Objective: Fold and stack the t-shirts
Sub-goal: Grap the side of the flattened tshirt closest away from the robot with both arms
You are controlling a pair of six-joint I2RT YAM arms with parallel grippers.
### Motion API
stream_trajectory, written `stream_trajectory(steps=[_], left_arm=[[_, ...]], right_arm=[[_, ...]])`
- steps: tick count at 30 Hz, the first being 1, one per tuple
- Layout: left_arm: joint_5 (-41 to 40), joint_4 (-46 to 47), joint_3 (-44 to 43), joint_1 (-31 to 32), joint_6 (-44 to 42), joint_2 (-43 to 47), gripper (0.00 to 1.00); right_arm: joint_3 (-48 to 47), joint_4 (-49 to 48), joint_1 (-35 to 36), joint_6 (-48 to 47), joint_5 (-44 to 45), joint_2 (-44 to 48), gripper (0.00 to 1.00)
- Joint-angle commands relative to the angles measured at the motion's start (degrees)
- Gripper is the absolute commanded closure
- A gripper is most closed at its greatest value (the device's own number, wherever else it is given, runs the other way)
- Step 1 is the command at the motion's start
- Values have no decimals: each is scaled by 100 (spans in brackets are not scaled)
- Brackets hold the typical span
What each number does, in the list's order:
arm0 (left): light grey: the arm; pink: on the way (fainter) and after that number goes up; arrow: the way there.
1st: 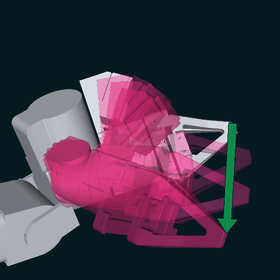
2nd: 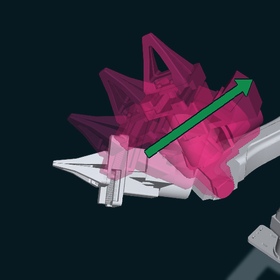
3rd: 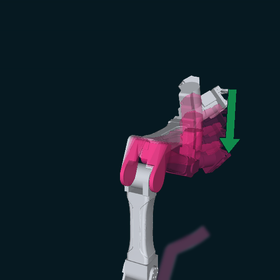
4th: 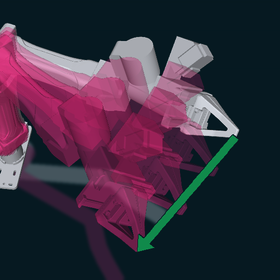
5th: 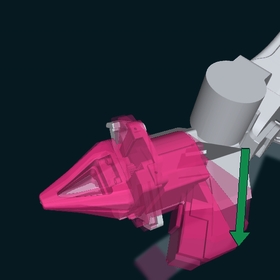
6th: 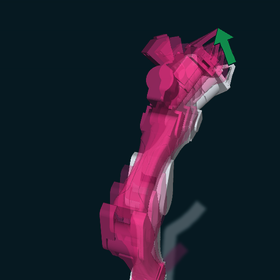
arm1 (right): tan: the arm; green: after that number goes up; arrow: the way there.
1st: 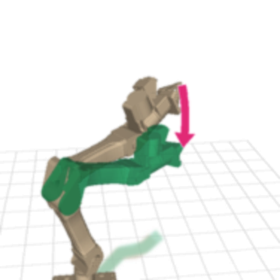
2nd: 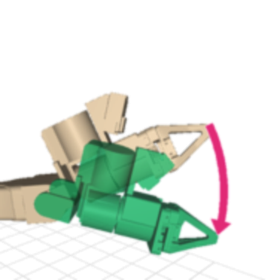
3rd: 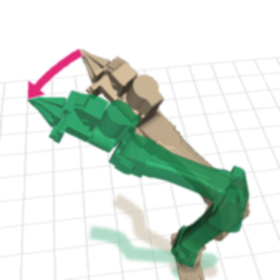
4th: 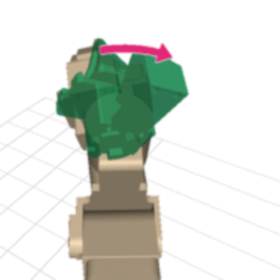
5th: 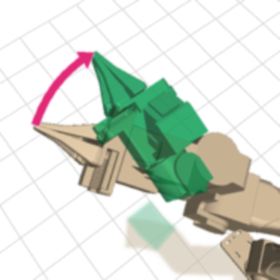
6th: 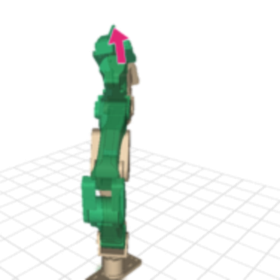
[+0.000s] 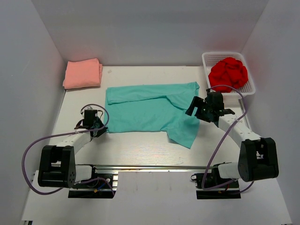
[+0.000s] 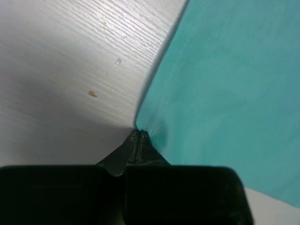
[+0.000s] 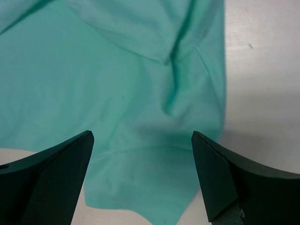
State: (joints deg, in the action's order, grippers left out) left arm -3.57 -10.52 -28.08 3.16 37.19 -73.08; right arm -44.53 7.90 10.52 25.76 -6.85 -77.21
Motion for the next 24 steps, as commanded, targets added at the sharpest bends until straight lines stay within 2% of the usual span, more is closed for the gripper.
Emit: stream_trajectory(steps=[1,4,9,16,22,24], left_arm=[[226,-196,153,-8,-142,320,100],[287,-196,215,-8,-195,628,100],[156,-397,92,-8,-318,734,100],[164,-346,39,-8,-423,558,100],[226,-345,39,-8,-476,619,100],[226,-345,39,-8,-537,680,100]], right_arm=[[6,1379,46,210,632,258,9],[190,2205,151,297,457,390,9],[682,2418,493,439,-333,532,11],[841,2822,819,790,-53,383,17],[920,2384,934,957,-281,-39,34],[929,2374,943,1019,-194,-162,45]])
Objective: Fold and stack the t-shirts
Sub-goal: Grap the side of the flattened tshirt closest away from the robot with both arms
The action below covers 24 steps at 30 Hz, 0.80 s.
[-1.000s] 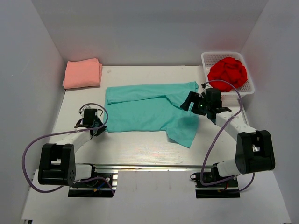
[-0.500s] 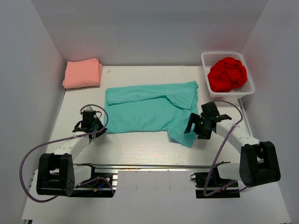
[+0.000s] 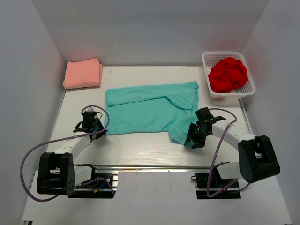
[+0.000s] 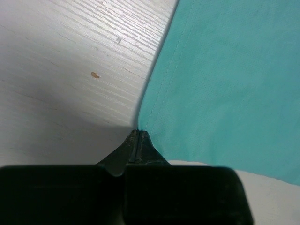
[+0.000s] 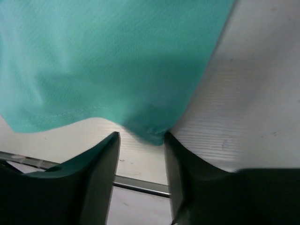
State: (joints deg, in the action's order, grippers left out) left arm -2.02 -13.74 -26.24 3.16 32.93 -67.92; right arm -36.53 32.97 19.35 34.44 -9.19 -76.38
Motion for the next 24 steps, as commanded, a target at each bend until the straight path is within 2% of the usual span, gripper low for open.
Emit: stream_trajectory(steps=[1,3,5,10,13,15,20,21,24], left_arm=[[70,-24,-145,-8,-111,165,100],[70,-24,-145,-8,-173,218,100],[18,-76,-197,-8,-173,218,100],[-123,-235,-250,-8,-225,271,100],[-264,-287,-250,-8,-278,271,100],[-334,-287,-250,-8,-278,209,100],[244,46,-250,79,-436,209,100],[446,264,-250,80,-497,209,100],[650,337,-381,80,-551,8,100]], right_arm=[[120,-116,42,203,92,-255,54],[111,-124,60,274,224,-194,75],[68,-37,42,414,556,-1,100],[-81,815,16,696,1515,685,100],[-65,1202,16,679,1552,756,100],[41,1168,24,521,1282,704,100],[-99,387,51,90,472,423,100],[-169,-50,60,29,166,413,100],[-538,-561,25,-200,-82,334,100]])
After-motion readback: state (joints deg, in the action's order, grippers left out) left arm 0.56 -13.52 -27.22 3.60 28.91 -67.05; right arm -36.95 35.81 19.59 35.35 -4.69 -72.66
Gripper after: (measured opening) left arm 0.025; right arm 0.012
